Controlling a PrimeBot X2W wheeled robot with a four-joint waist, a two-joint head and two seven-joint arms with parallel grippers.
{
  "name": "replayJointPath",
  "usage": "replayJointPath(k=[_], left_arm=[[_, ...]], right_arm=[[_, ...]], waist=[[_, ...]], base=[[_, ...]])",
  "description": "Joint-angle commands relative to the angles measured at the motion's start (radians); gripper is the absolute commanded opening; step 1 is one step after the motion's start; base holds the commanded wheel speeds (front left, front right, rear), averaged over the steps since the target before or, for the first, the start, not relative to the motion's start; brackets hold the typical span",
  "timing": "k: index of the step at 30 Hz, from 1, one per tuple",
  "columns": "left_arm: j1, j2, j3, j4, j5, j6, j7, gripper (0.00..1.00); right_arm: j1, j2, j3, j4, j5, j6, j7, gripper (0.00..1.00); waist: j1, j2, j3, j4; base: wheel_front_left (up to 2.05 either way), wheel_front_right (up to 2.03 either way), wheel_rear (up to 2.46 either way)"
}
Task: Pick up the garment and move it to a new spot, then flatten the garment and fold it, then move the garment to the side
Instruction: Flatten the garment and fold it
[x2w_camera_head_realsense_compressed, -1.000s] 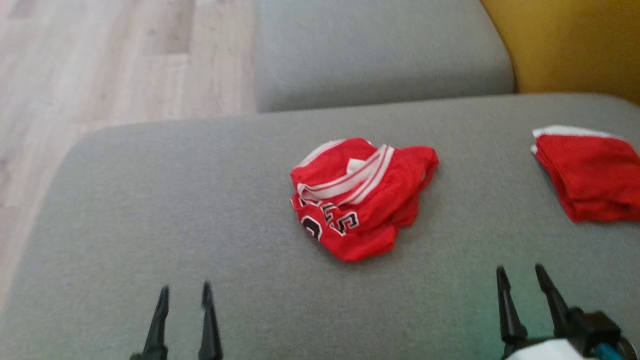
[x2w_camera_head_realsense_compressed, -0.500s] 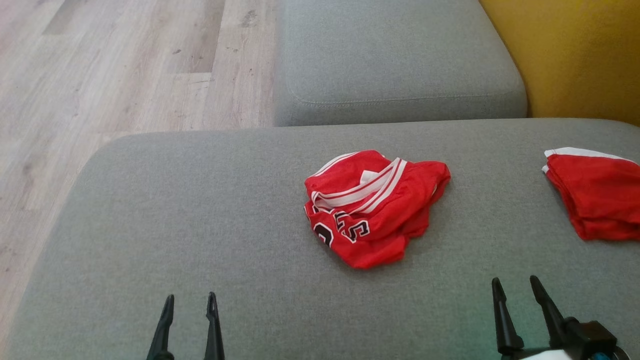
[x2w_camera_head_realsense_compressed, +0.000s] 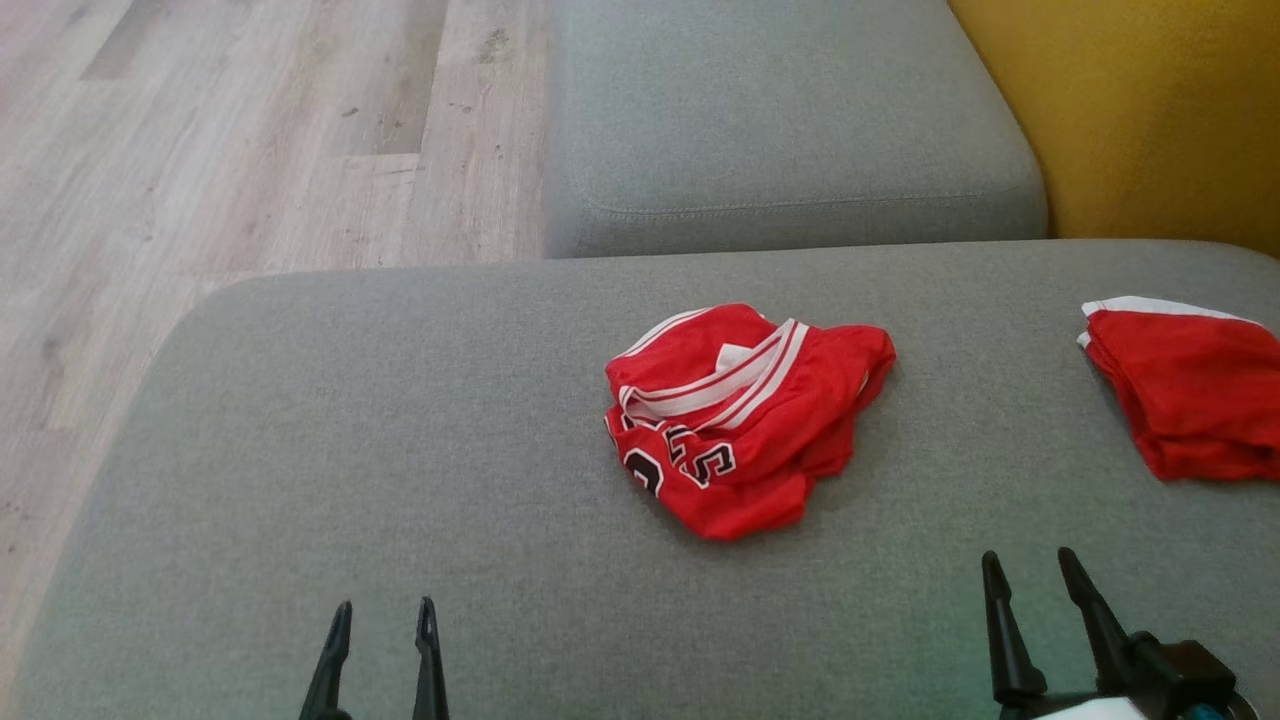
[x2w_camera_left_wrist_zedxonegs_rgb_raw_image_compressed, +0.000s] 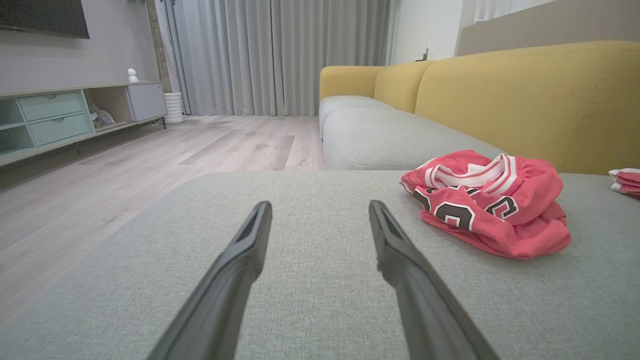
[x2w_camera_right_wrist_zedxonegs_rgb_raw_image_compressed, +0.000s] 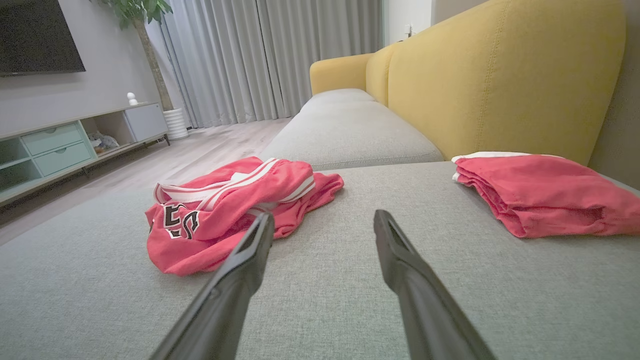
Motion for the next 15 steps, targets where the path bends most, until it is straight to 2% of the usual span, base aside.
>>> replayJointPath(k=[1,8,15], left_arm=[[-0.035,-0.004,0.039,-0.018,0.005,-0.005,-0.009,1.0],[-0.119,-0.004,0.0,0.074,-0.01,-0.055,-0.009,1.0],[-0.412,-0.004,-0.148,0.291,-0.034,-0.112,0.009,1.0]], right_arm=[[-0.019,-0.007,0.02,-0.036,0.003,-0.001,-0.004,1.0],[-0.036,-0.007,0.042,-0.034,-0.01,-0.001,-0.004,1.0],[-0.084,-0.008,0.069,-0.042,-0.04,-0.001,-0.004,1.0]], waist=[[0.0,0.0,0.001,-0.002],[0.0,0.0,0.045,-0.065],[0.0,0.0,0.153,-0.199]], base=[[0.0,0.0,0.0],[0.0,0.0,0.0],[0.0,0.0,0.0]])
